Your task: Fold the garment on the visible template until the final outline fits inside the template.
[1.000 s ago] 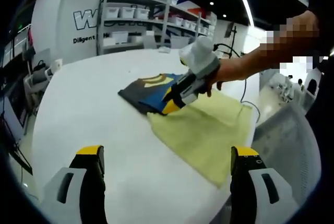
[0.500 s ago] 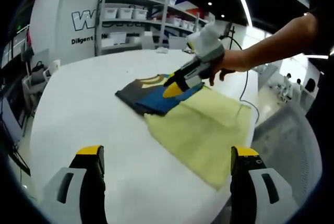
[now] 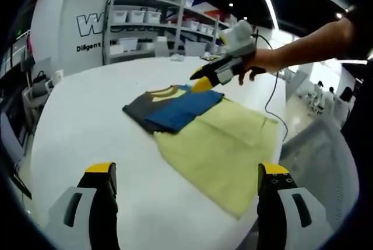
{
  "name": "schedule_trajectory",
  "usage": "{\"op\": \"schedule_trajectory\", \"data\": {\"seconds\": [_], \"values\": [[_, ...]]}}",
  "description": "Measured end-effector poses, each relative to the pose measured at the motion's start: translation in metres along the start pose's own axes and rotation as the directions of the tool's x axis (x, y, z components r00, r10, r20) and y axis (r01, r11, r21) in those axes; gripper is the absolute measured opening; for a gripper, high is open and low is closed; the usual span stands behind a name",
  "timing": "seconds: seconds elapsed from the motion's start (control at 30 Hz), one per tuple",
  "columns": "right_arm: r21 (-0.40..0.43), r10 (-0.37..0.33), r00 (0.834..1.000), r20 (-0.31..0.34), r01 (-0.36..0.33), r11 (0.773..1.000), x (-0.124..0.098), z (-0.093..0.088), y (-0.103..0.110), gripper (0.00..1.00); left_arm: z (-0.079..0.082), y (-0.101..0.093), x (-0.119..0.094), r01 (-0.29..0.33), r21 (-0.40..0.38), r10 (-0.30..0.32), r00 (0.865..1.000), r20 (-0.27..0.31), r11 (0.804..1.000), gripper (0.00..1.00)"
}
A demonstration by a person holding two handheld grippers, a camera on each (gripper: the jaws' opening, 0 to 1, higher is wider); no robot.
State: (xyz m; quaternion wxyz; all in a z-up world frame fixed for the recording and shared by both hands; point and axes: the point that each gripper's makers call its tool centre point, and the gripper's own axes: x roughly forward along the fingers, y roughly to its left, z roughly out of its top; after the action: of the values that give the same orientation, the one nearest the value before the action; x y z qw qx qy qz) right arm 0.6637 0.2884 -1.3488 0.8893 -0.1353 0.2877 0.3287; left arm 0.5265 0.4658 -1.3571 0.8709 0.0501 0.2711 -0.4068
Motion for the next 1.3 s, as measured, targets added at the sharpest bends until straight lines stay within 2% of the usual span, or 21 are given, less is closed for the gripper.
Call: {"op": "schedule_trajectory", "data": {"seconds": [0.43,0.63,1.0,1.2,1.3], "values": [[-0.006,-0.011,0.999,0.043,0.011,1.000,-0.034,0.000,-0.014,0.61,0.003,-0.008,0.003,0.006,0.014,-0.006,1.000,-0.001,1.000,0.97],[-0.026,-0.001,0.999,0.049,0.002,1.000,-0.050,-0.006,-0.014,0.66,0.003,-0.014,0.005,0.009,0.017,-0.009,1.000,-0.002,1.000,0.97],[-0.089,0.022,0.999,0.050,-0.017,0.996,-0.083,-0.028,-0.007,0.68,-0.005,-0.029,0.015,0.038,0.053,-0.036,0.998,-0.044,0.998,0.97],[-0.124,0.038,0.999,0.035,-0.034,0.992,-0.104,-0.048,-0.006,0.68,-0.004,-0.037,0.022,0.057,0.062,-0.054,0.997,-0.051,0.996,0.96],[-0.115,0.043,0.998,0.035,-0.038,0.993,-0.113,-0.057,-0.007,0.68,-0.006,-0.043,0.028,0.076,0.081,-0.071,0.995,-0.064,0.994,0.96]]}}
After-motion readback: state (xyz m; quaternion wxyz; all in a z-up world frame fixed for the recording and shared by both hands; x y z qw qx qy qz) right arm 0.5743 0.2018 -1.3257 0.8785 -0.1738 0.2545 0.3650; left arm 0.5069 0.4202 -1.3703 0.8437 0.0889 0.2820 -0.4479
